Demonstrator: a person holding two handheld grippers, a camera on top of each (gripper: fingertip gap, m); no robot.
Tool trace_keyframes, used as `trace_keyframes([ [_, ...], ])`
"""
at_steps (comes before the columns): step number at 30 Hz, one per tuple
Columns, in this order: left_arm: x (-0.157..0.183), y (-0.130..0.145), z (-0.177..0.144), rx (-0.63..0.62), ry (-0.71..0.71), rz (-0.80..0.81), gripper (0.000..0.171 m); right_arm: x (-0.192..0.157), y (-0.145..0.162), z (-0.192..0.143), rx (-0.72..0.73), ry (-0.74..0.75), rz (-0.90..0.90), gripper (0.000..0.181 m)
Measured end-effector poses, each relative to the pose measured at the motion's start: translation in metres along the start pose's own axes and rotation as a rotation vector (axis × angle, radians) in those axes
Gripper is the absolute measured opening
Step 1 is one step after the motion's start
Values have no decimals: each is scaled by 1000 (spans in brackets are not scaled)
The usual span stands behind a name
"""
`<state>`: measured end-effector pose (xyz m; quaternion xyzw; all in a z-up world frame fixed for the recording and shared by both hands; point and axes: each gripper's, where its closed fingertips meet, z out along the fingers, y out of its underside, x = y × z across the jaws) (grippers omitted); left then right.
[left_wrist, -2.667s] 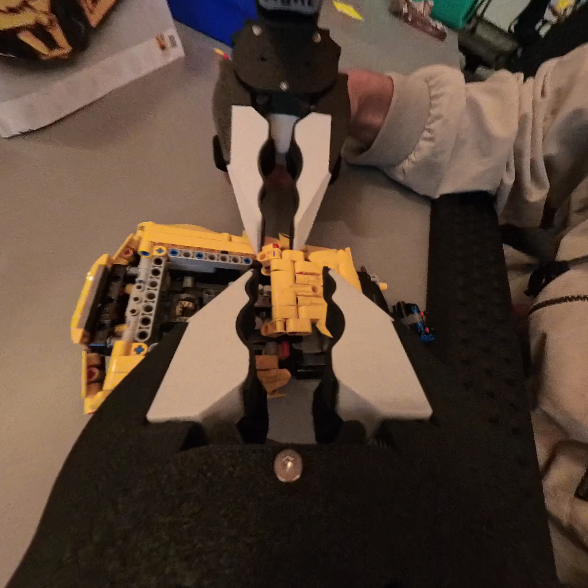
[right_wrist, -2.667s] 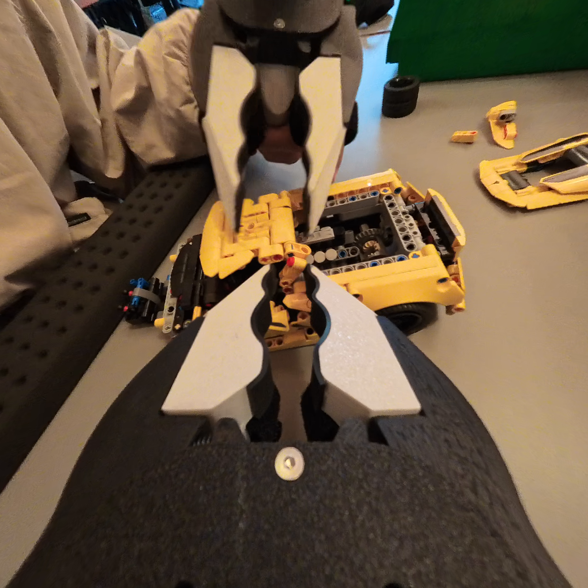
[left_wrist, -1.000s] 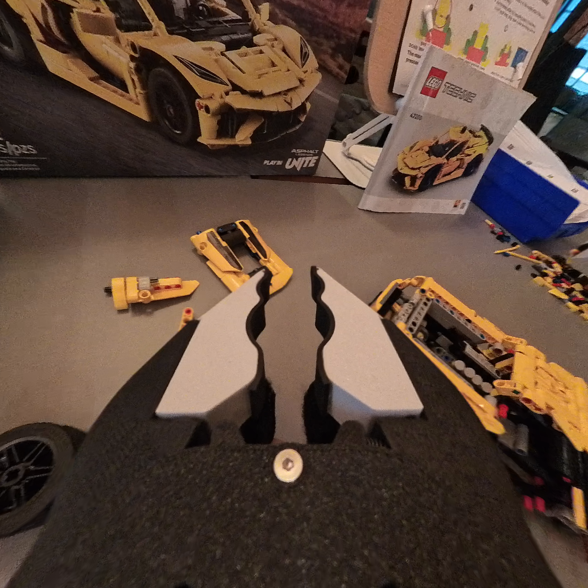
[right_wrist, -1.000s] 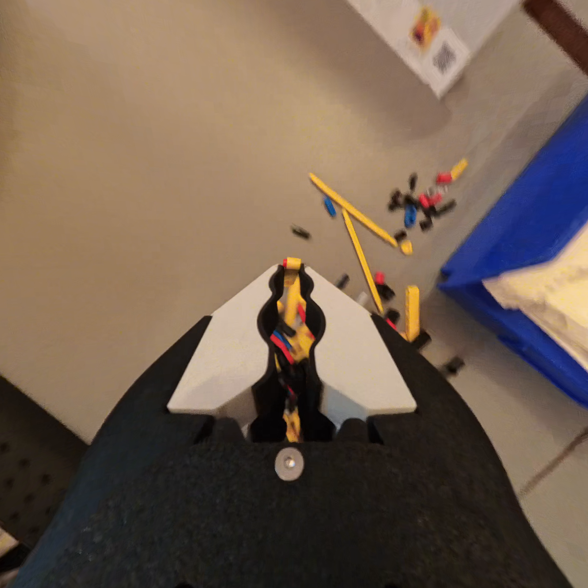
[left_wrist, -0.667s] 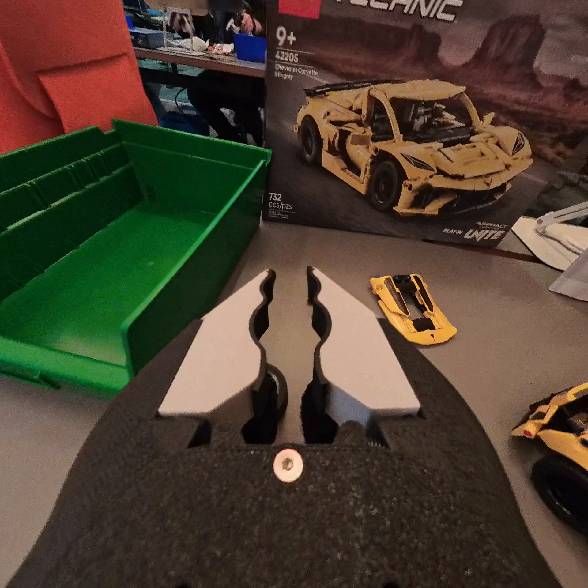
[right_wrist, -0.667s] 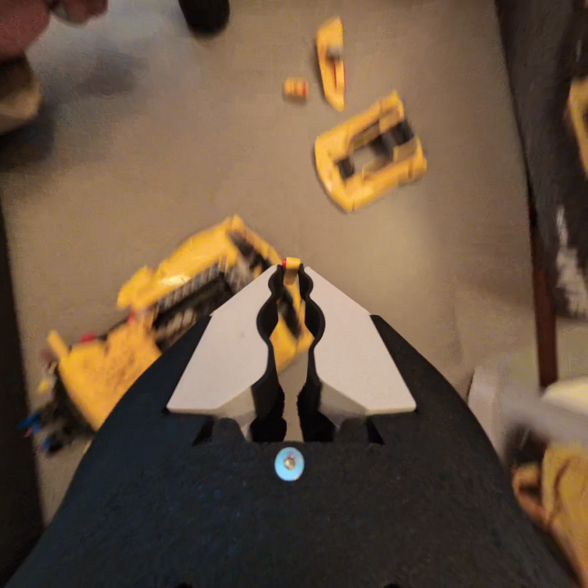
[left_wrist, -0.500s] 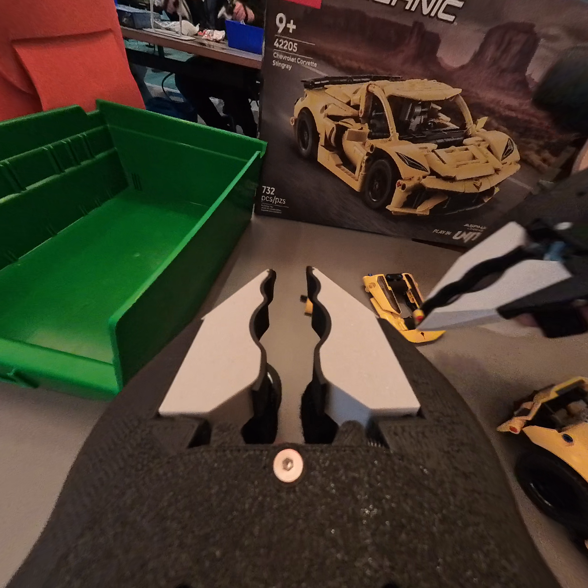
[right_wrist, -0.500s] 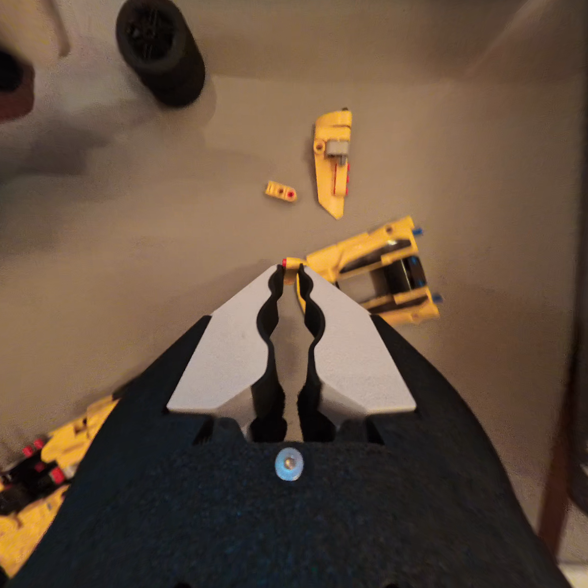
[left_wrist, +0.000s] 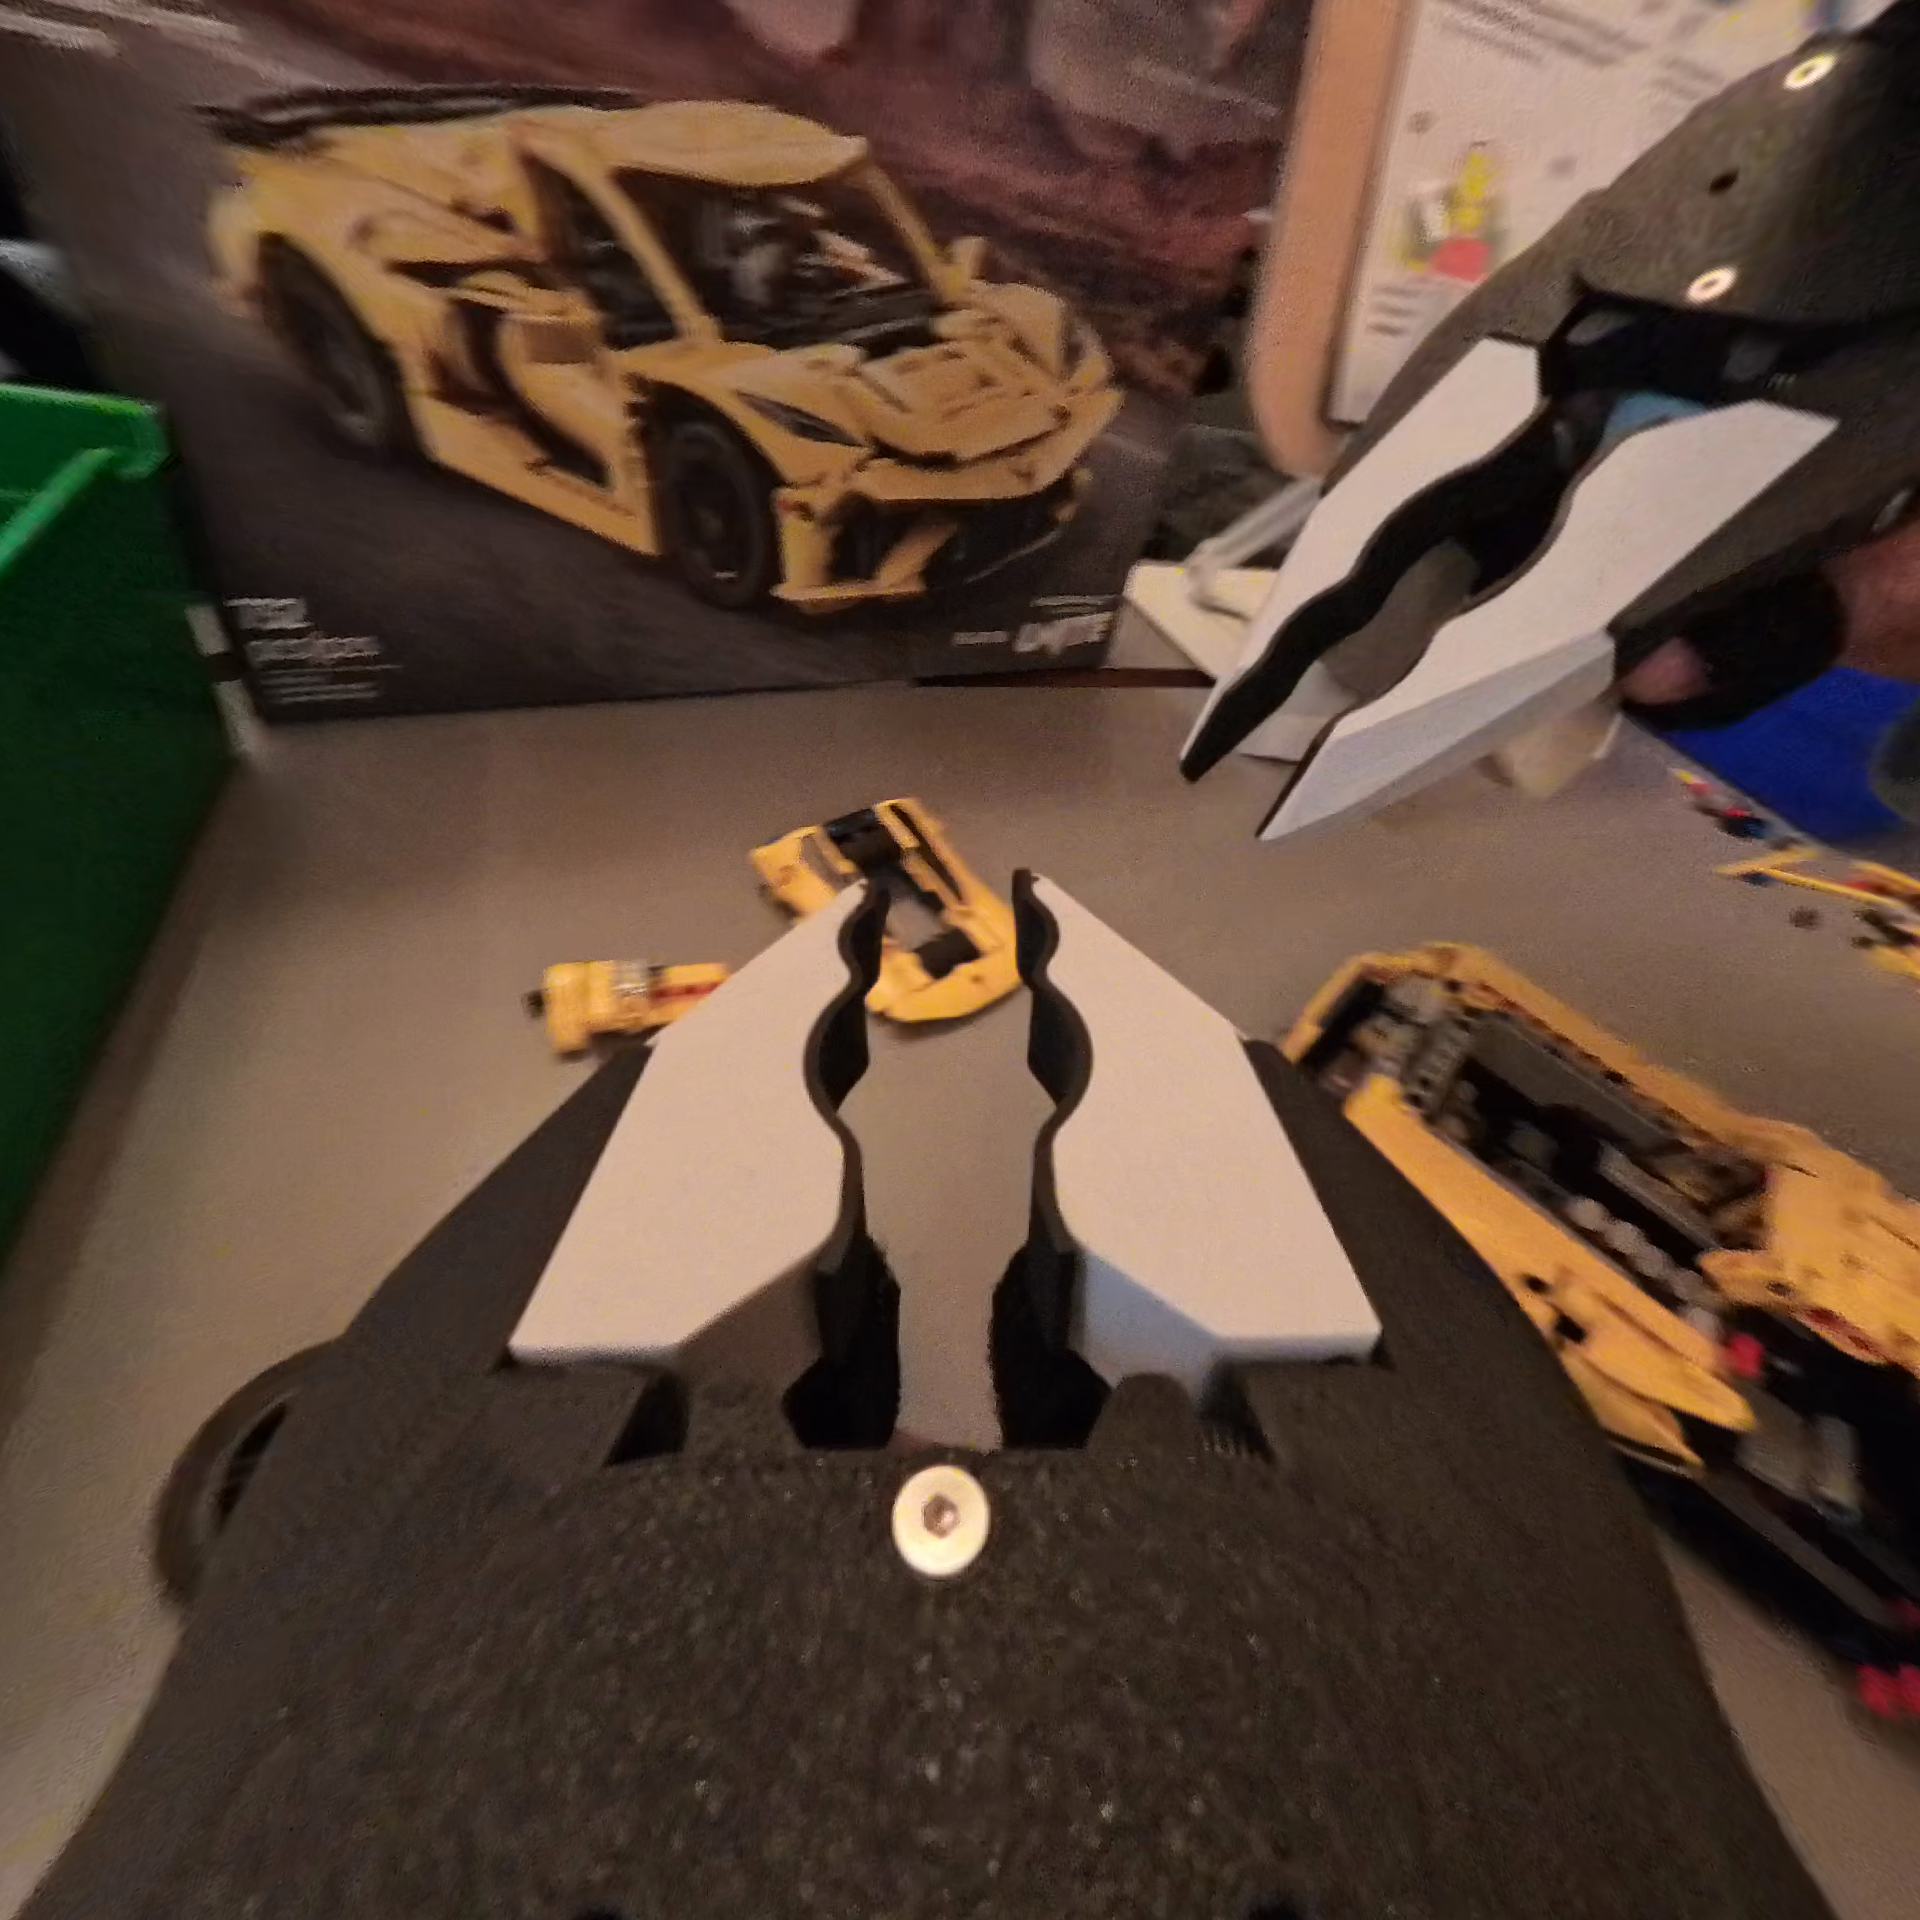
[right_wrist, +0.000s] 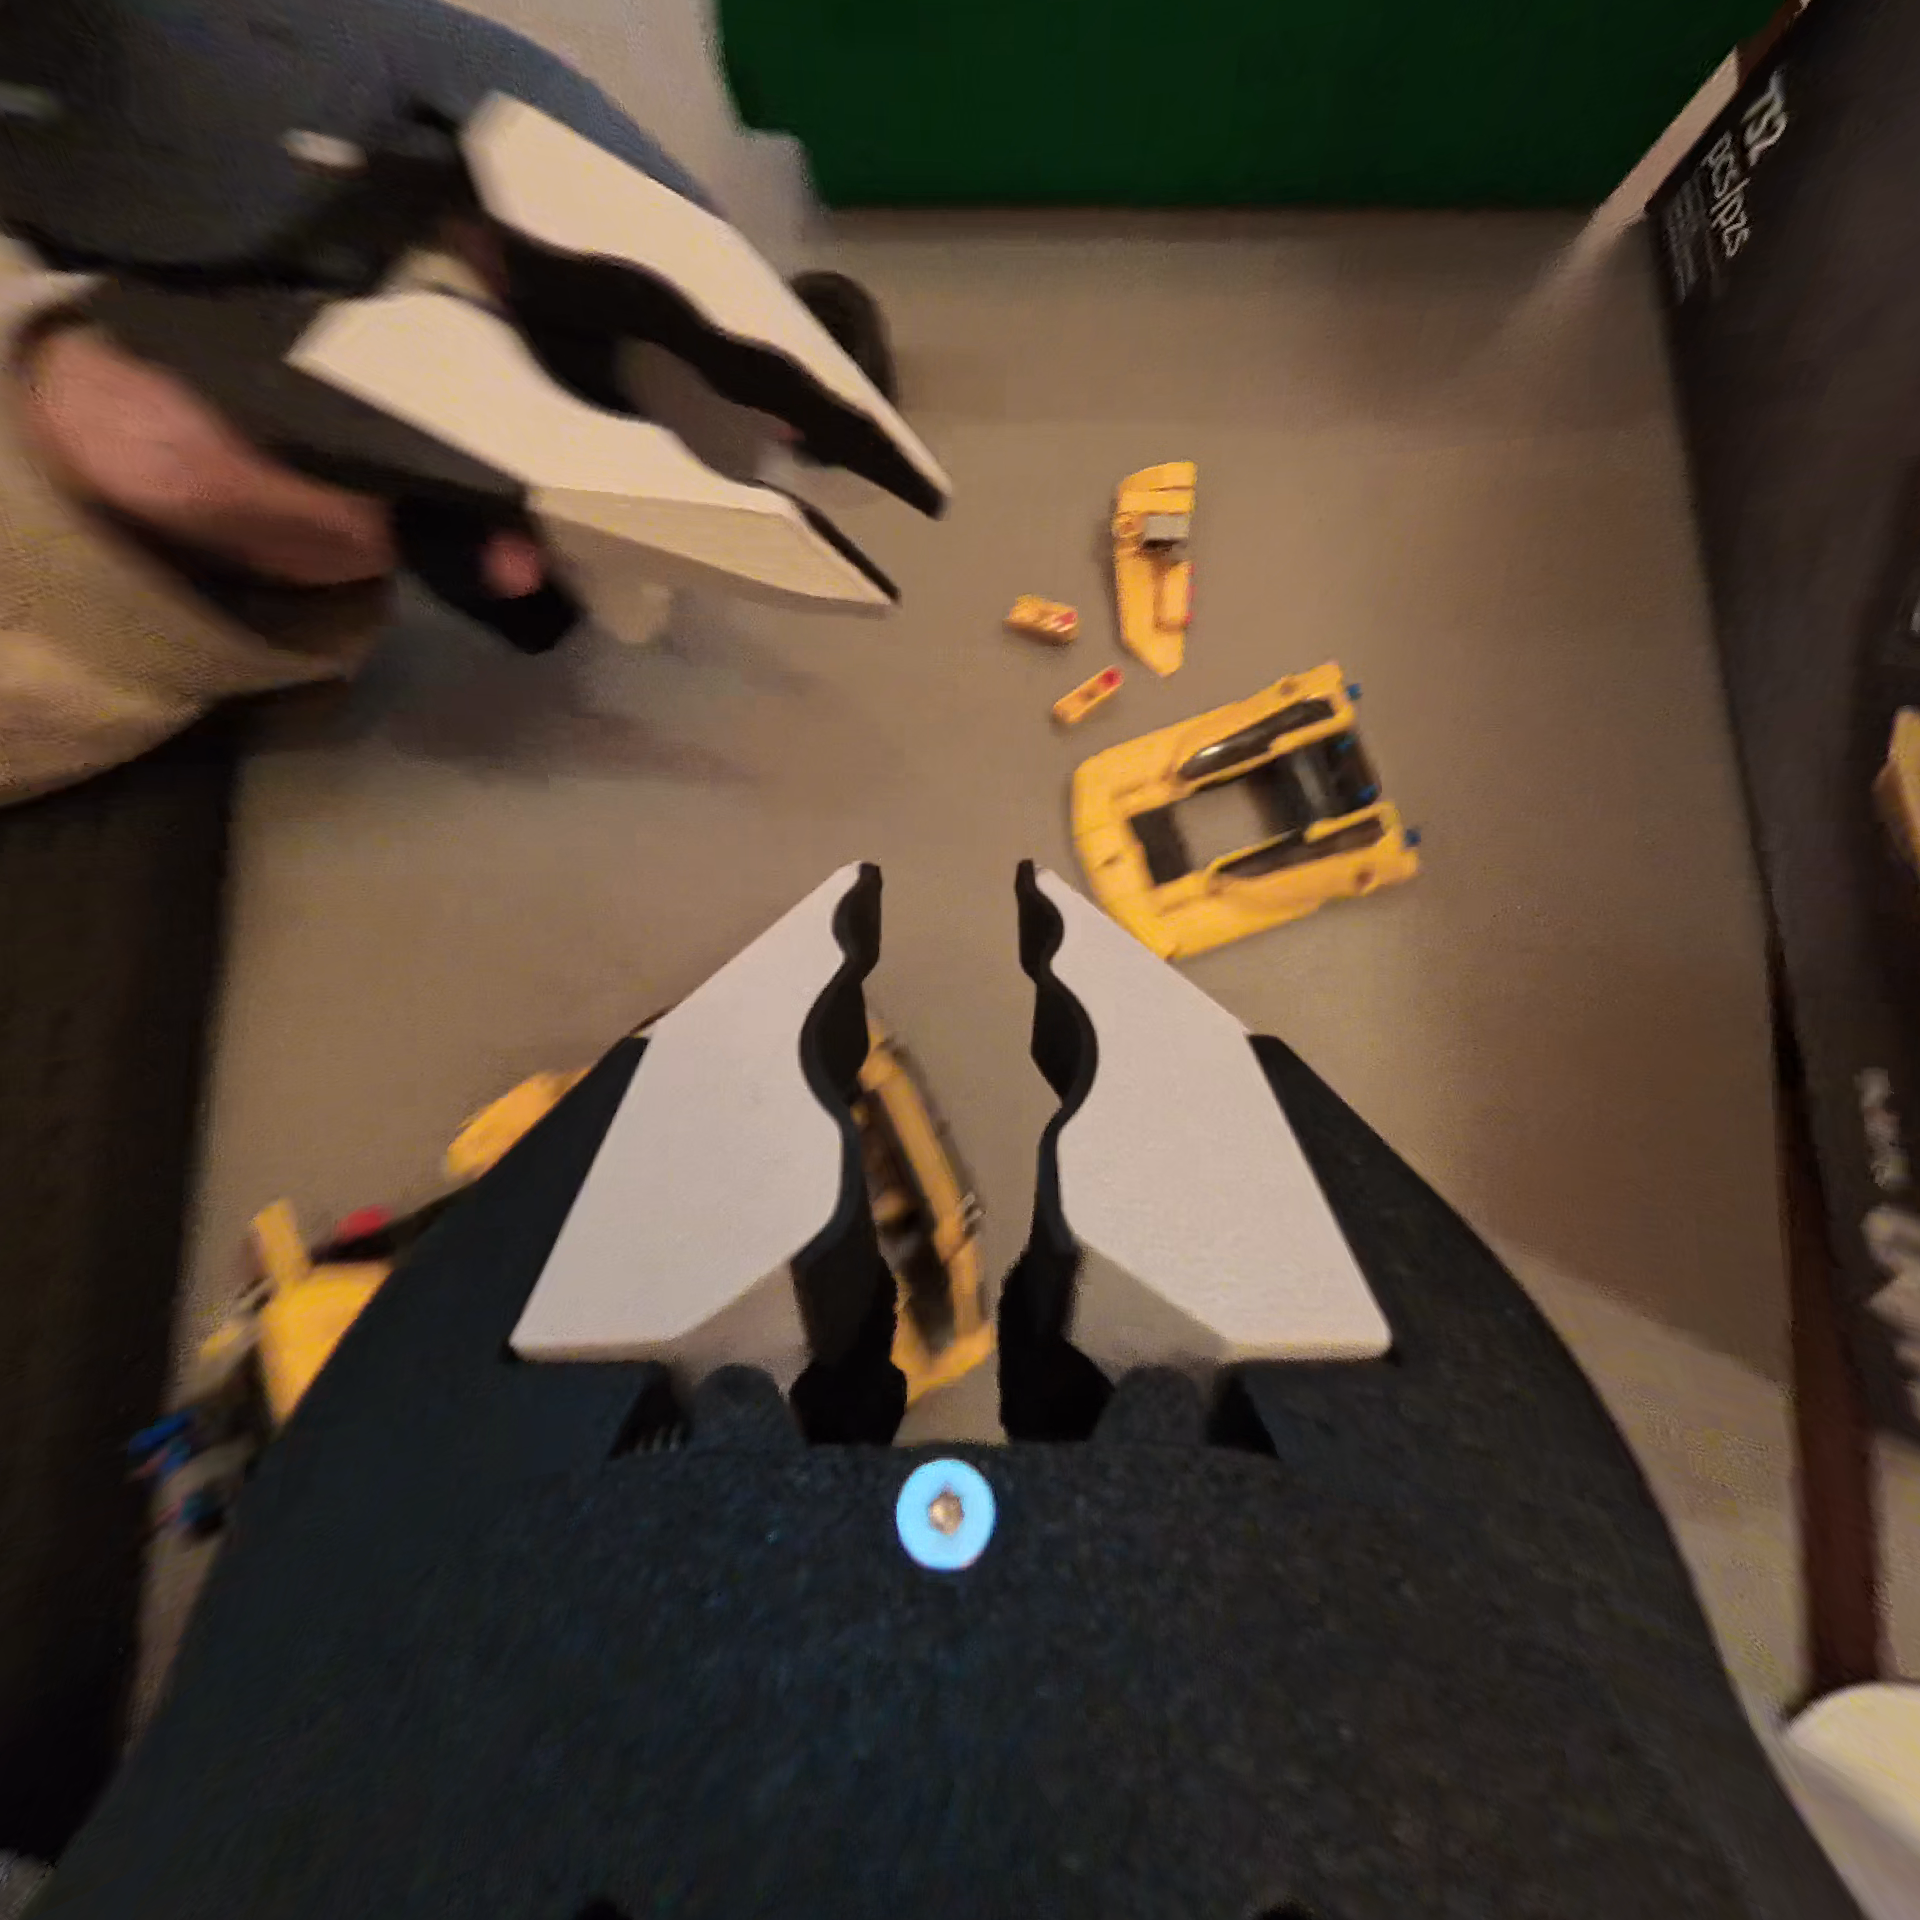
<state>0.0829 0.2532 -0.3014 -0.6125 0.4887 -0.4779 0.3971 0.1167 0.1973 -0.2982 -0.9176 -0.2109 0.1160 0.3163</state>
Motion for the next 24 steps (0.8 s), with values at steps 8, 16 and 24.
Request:
trace_keyframes([
  [8, 153, 37, -33, -126, 732, 18, 29, -116, 121, -53, 403, -69, 211, 51],
  [16, 167, 65, -40, -138, 687, 241, 24, -143, 145, -42, 425, 2, 136, 33],
  [24, 180, 84, -37, -191, 705, 337, 20, -141, 139, -45, 478, -293, 569, 14],
])
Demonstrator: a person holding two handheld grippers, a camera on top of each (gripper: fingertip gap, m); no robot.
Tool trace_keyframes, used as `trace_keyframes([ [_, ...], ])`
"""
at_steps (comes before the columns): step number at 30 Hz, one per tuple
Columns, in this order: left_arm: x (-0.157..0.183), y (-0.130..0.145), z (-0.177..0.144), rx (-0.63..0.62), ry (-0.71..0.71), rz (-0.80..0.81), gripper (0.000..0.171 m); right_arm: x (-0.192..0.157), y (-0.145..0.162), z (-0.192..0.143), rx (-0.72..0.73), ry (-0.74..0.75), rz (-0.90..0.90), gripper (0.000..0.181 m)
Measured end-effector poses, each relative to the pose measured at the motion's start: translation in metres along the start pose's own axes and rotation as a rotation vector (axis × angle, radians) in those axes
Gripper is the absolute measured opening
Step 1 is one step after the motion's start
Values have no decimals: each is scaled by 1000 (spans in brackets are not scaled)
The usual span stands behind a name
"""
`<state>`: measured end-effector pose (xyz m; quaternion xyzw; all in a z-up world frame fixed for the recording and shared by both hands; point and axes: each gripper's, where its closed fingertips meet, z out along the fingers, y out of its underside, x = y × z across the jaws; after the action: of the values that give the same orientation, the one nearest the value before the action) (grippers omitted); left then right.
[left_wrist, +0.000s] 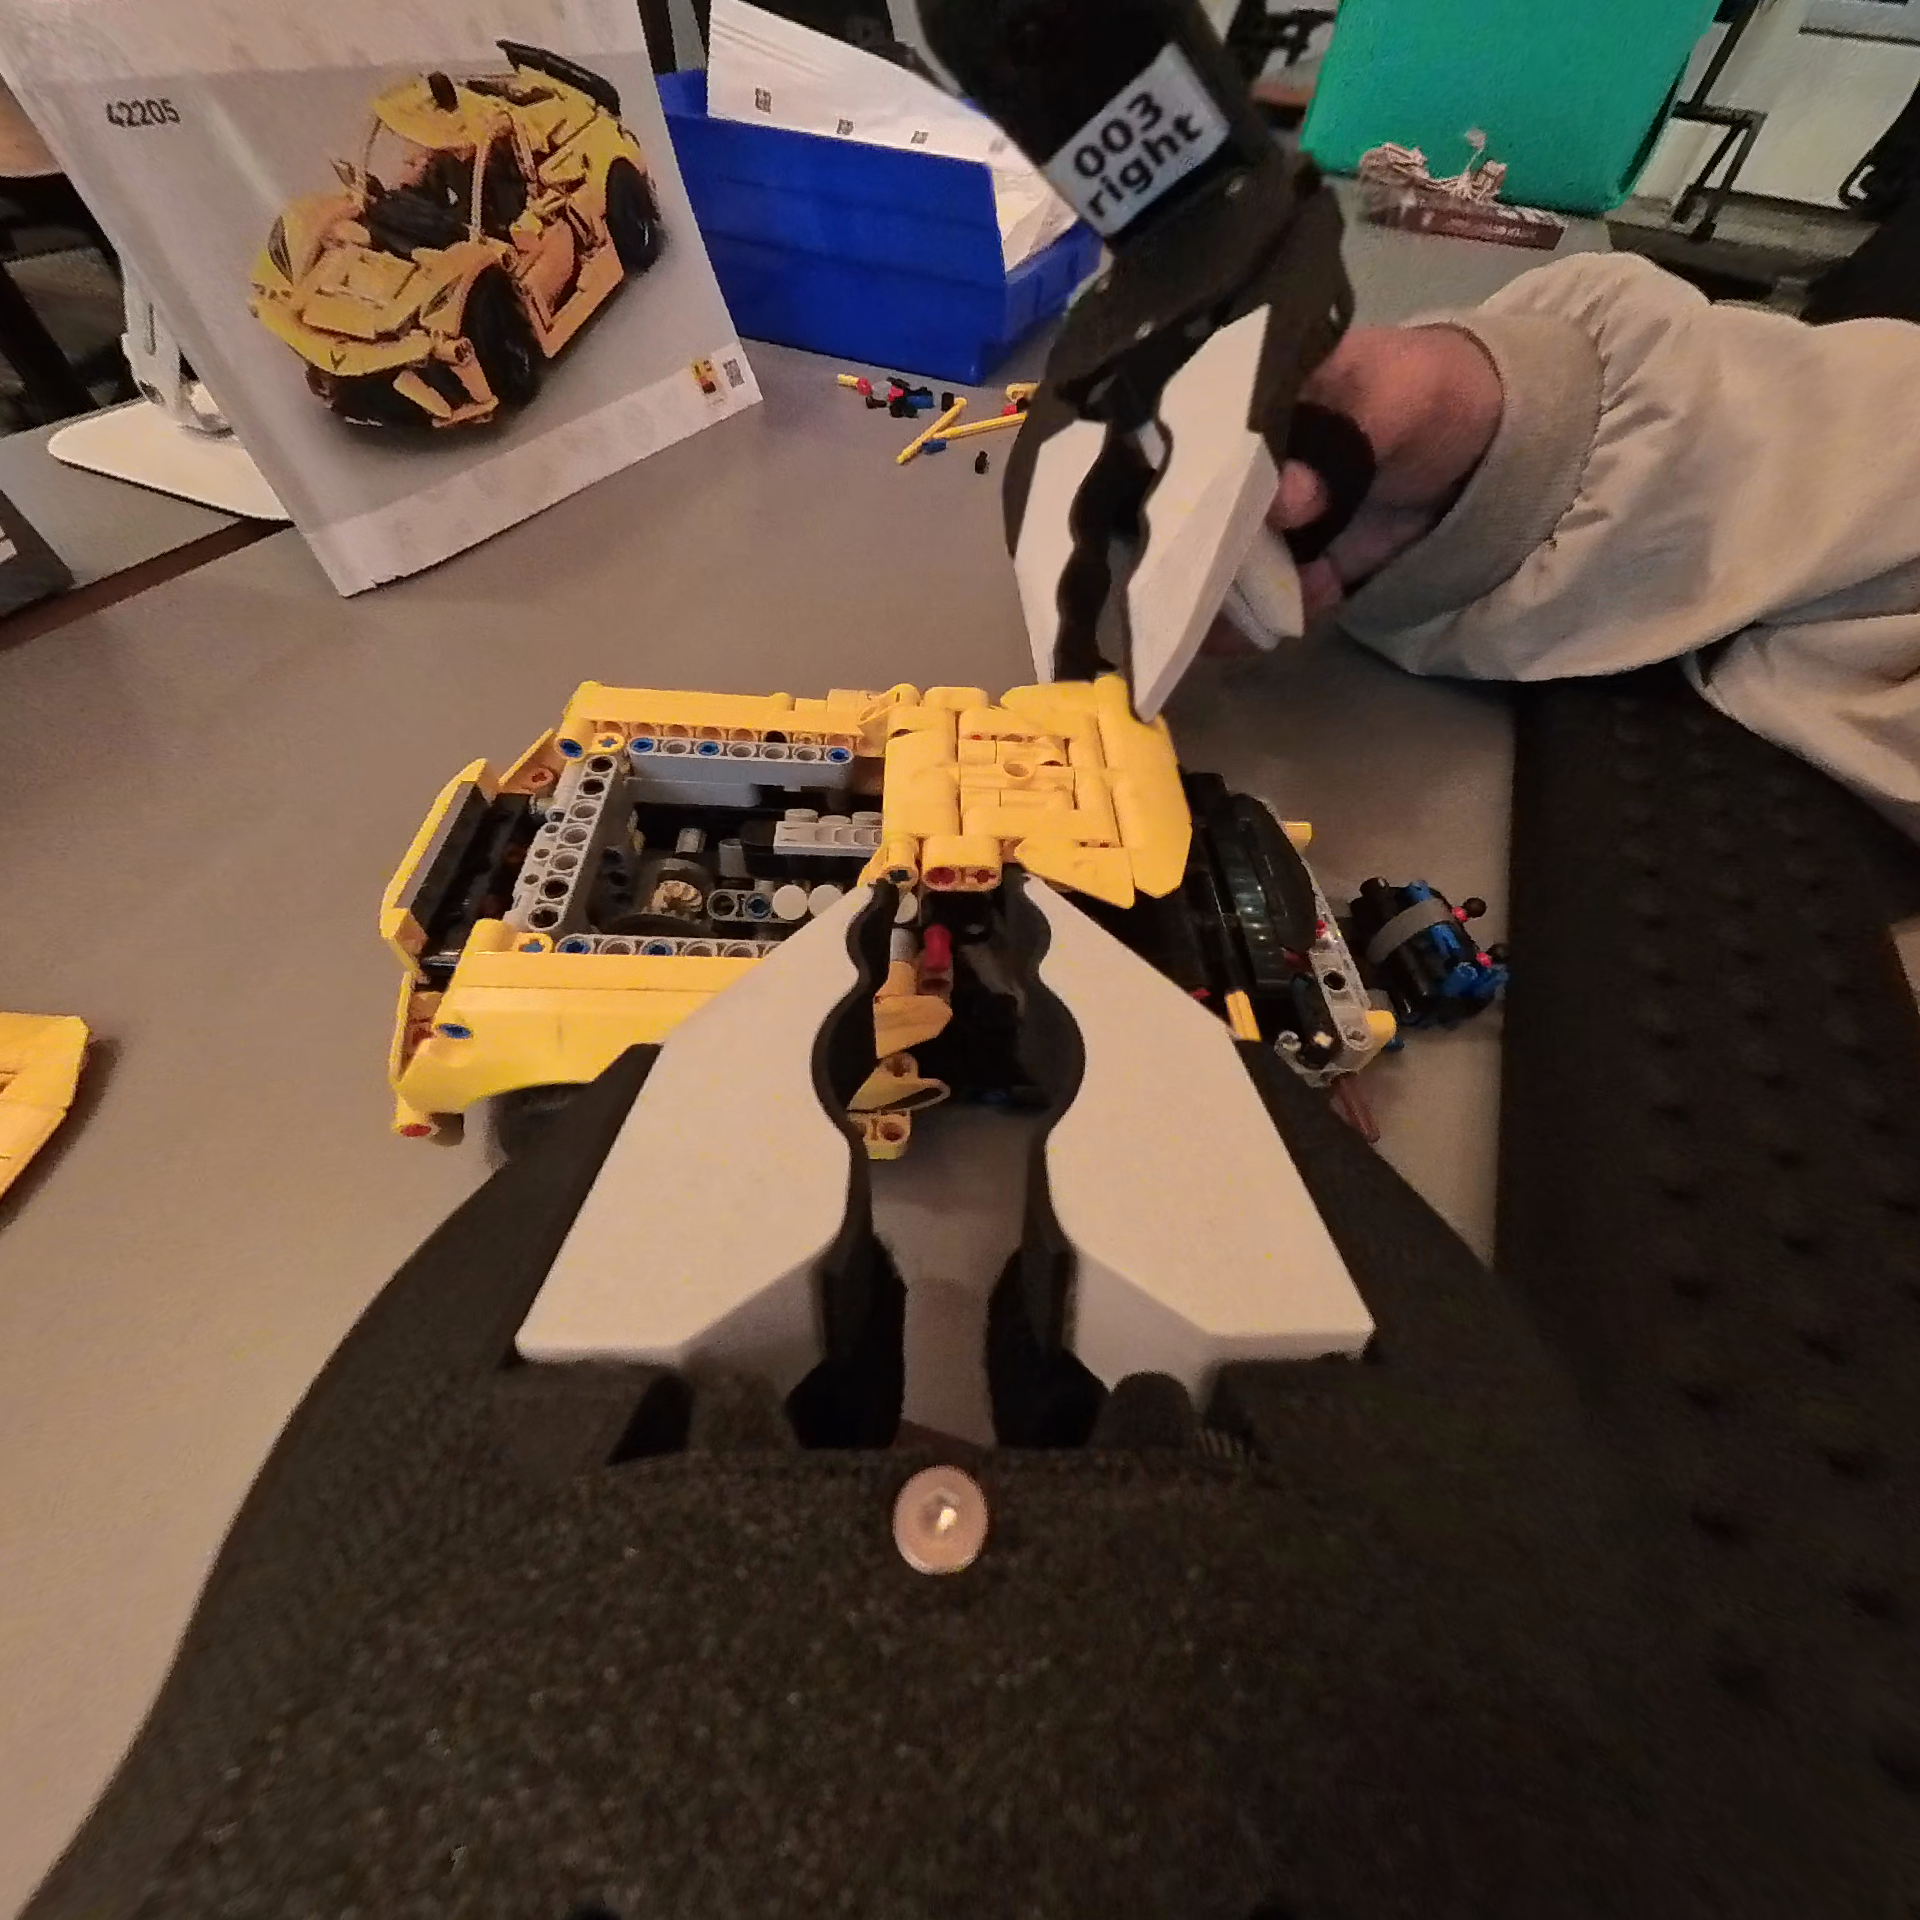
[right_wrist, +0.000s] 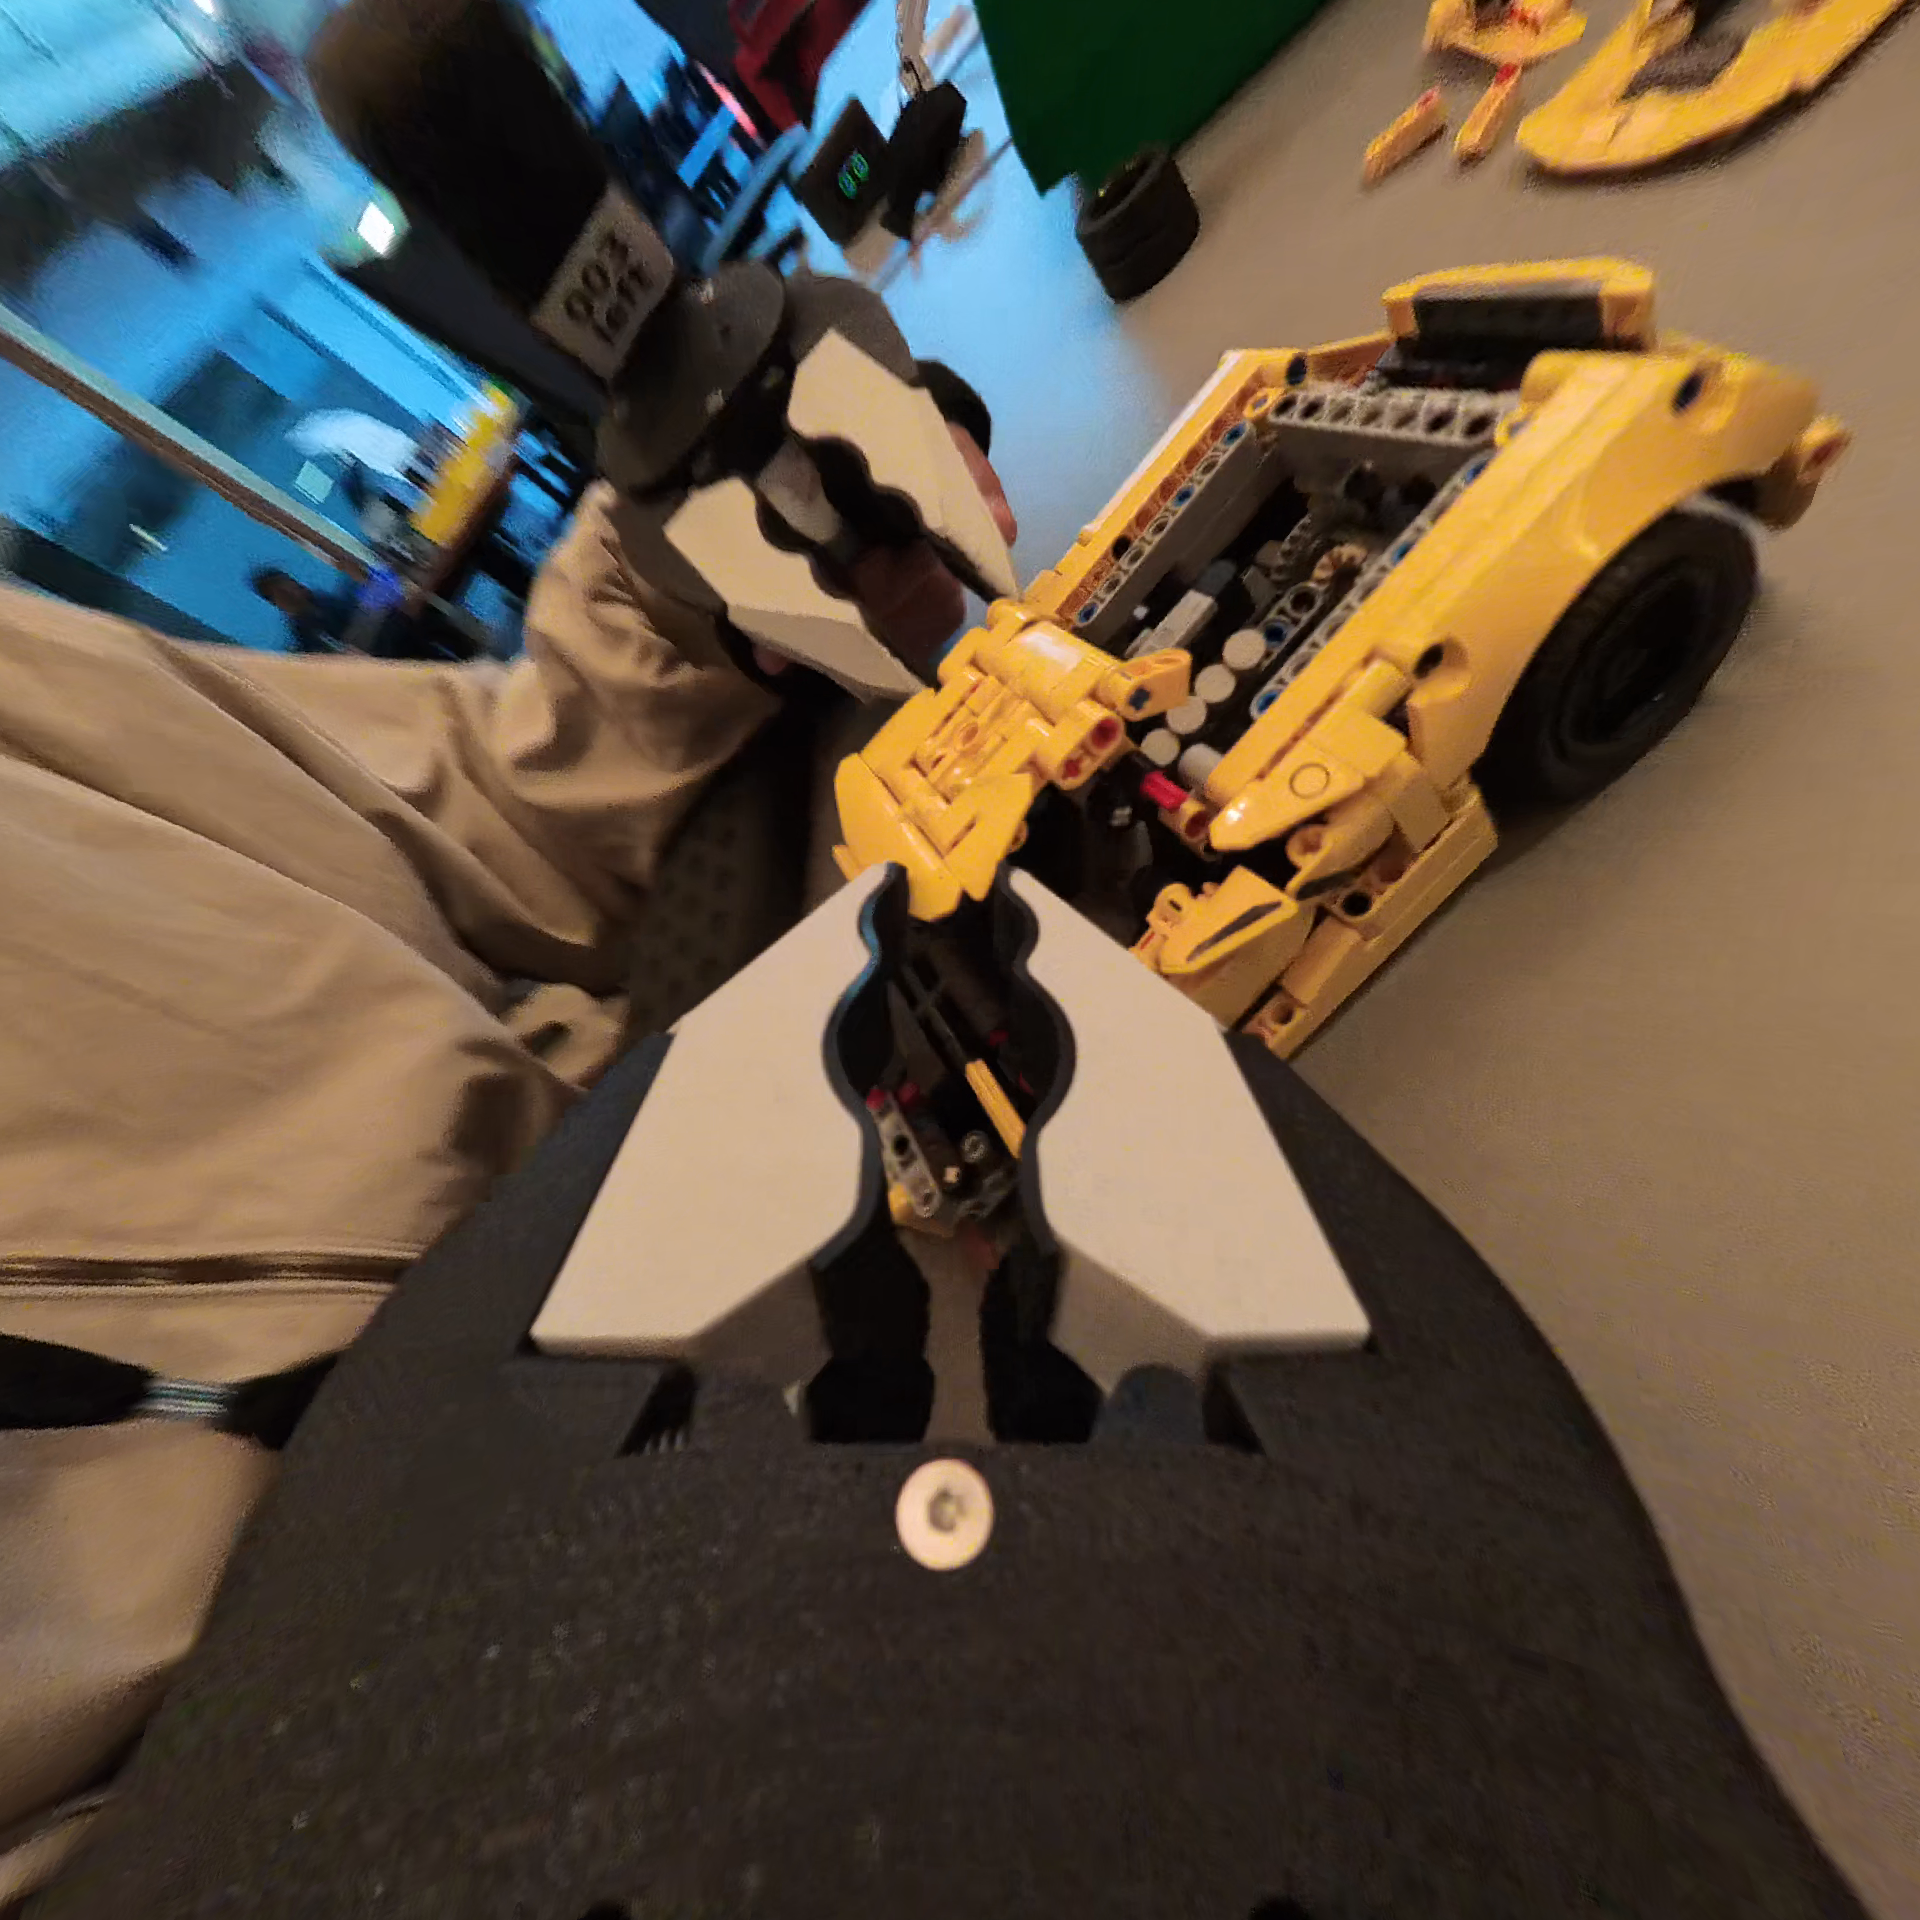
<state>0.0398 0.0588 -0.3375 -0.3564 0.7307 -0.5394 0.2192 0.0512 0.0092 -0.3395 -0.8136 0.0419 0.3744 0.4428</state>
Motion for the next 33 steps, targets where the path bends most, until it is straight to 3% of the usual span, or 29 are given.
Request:
trace_keyframes([
  [4, -4, 0, 0, -12, -39, 31, 25, 2, -5, -2, 64, -126, 292, 8],
  [10, -10, 3, 6, -64, -207, 261, 40, -3, 2, 0, 16, -108, 344, 7],
  [13, -6, 1, 9, -57, -228, 330, 34, -3, 1, -1, 44, -171, 455, 7],
  [18, -1, 1, 13, -55, -179, 282, 22, -3, -1, -5, 82, -256, 555, 6],
  [22, 4, 2, 15, -53, -81, 150, 22, -8, 4, -12, -7, -189, 287, 16],
  [25, 2, 3, 16, -55, -87, 132, 23, -4, -1, -33, 5, 18, -203, 24],
  [27, 0, 3, 12, -51, -93, 114, 24, -12, -18, -35, 111, 118, -475, 53],
  [29, -8, -2, 1, -24, -118, 89, 36, -16, -27, -26, 141, 214, -582, 78],
  [33, -22, 2, -16, 8, -111, 13, 38, -16, -17, 3, -104, 328, -756, 81],
])
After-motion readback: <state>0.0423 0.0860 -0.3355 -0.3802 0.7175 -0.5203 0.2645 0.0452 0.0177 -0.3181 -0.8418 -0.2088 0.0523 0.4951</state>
